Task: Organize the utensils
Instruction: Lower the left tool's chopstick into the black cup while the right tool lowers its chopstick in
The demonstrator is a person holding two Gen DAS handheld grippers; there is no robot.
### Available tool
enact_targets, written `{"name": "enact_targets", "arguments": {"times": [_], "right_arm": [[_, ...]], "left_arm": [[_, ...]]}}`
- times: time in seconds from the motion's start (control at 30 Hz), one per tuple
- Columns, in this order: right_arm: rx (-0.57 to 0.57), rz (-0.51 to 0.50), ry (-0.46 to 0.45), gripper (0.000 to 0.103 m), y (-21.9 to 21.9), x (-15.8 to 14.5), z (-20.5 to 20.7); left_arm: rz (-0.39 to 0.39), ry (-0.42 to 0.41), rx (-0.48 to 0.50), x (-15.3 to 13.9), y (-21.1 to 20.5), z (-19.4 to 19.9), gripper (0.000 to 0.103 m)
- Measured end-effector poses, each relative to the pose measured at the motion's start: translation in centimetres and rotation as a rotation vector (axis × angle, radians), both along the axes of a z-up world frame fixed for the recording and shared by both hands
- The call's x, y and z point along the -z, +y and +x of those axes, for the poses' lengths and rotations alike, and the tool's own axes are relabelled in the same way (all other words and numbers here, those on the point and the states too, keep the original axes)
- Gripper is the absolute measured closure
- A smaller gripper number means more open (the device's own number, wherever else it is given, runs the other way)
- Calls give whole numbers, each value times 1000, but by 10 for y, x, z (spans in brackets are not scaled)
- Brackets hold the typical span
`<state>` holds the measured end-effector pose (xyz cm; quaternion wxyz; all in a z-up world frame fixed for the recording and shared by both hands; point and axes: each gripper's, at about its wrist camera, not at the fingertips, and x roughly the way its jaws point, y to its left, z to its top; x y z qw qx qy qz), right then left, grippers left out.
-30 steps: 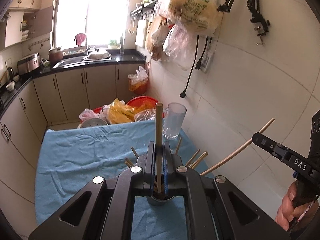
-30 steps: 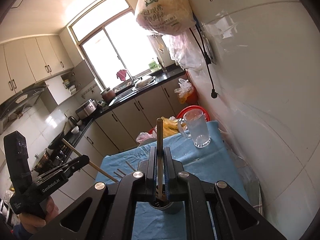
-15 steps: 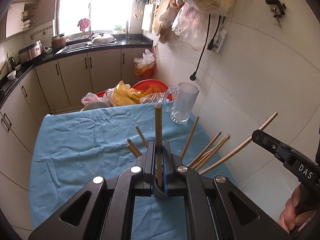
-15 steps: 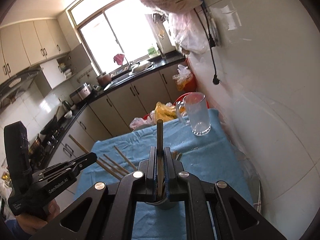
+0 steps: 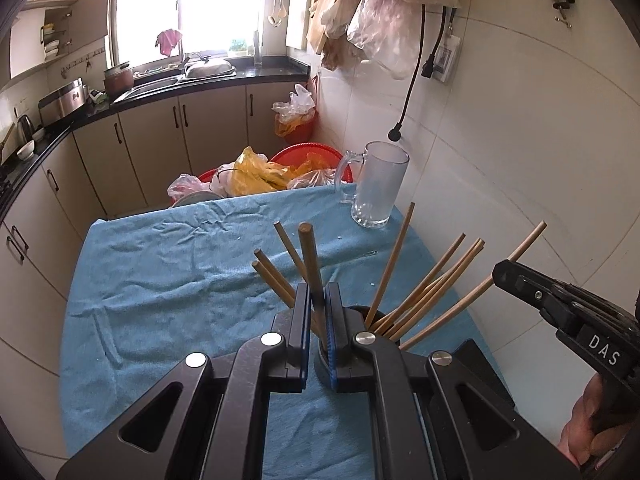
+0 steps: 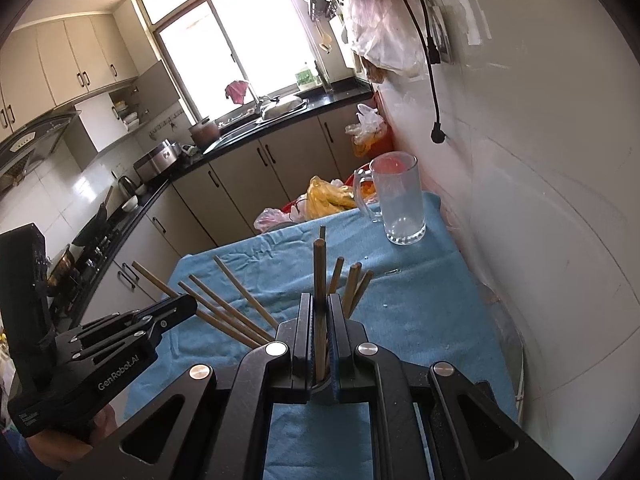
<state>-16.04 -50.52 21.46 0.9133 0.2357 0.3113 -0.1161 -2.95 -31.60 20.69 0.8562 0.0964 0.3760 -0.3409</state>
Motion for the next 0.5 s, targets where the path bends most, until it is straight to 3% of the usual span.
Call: {"name": "enact_targets", "arguments": {"times": [0.5], "right_arm": [[-6,32,44,96,-2,19,7]], "left_arm": [[16,7,-8,10,1,3,96]]}}
